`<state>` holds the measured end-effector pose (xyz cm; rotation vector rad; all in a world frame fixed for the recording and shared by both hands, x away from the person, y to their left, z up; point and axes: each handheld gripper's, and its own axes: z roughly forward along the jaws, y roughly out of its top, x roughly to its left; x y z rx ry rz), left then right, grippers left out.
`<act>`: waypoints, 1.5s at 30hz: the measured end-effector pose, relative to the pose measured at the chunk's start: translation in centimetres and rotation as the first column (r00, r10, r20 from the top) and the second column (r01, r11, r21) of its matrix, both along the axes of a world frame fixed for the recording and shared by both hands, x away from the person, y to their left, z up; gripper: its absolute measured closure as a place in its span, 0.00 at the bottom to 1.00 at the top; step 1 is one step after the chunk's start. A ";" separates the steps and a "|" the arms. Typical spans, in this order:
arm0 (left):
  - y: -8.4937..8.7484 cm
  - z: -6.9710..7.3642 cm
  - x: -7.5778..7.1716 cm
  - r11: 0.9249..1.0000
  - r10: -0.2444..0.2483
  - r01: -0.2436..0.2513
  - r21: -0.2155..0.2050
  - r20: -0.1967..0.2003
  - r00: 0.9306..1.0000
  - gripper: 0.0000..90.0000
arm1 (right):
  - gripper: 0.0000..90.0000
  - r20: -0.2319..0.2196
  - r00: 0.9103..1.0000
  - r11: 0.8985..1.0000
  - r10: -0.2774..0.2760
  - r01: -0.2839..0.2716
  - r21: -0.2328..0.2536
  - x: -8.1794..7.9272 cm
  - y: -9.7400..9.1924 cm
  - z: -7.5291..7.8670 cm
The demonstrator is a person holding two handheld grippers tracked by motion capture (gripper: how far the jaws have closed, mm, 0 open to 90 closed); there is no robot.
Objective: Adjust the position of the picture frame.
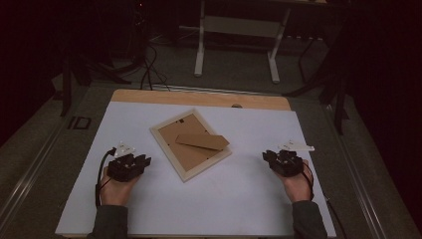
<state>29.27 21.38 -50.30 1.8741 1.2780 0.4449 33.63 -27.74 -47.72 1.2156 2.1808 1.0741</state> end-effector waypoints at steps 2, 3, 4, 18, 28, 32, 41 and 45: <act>-0.1 0.2 0.0 1.000 -0.004 0.004 -0.010 0.003 1.000 0.81 | 0.86 0.014 1.000 1.000 0.012 -0.012 -0.008 0.2 0.6 0.3; -0.1 0.3 0.0 1.000 -0.013 0.013 -0.015 0.002 1.000 0.81 | 0.87 0.023 1.000 1.000 0.020 -0.020 -0.011 0.3 0.8 0.5; -0.2 0.3 0.0 1.000 -0.021 0.021 -0.014 0.003 1.000 0.83 | 0.89 0.031 0.999 0.999 0.028 -0.027 -0.020 0.6 1.4 0.7; -1.7 0.0 0.2 0.998 -0.055 0.055 0.032 0.000 0.998 1.00 | 1.00 0.015 0.998 0.998 0.065 -0.065 -0.001 2.8 3.1 -0.1; -2.2 -0.2 0.6 0.997 -0.045 0.044 0.055 0.007 0.999 1.00 | 1.00 -0.009 0.996 0.995 0.094 -0.094 -0.021 4.2 5.1 -1.0; -2.1 -0.3 0.7 0.999 -0.027 0.027 0.044 -0.001 1.000 1.00 | 1.00 -0.013 0.995 0.995 0.099 -0.099 -0.013 4.6 5.5 -1.1; -2.3 -0.6 0.9 0.999 -0.022 0.022 0.050 -0.003 1.000 0.98 | 1.00 -0.018 0.994 0.994 0.108 -0.108 -0.020 5.7 6.8 -1.2; -2.3 -0.7 1.0 0.999 -0.019 0.020 0.051 -0.003 1.000 0.98 | 1.00 -0.029 0.993 0.993 0.113 -0.113 -0.023 6.3 7.5 -1.3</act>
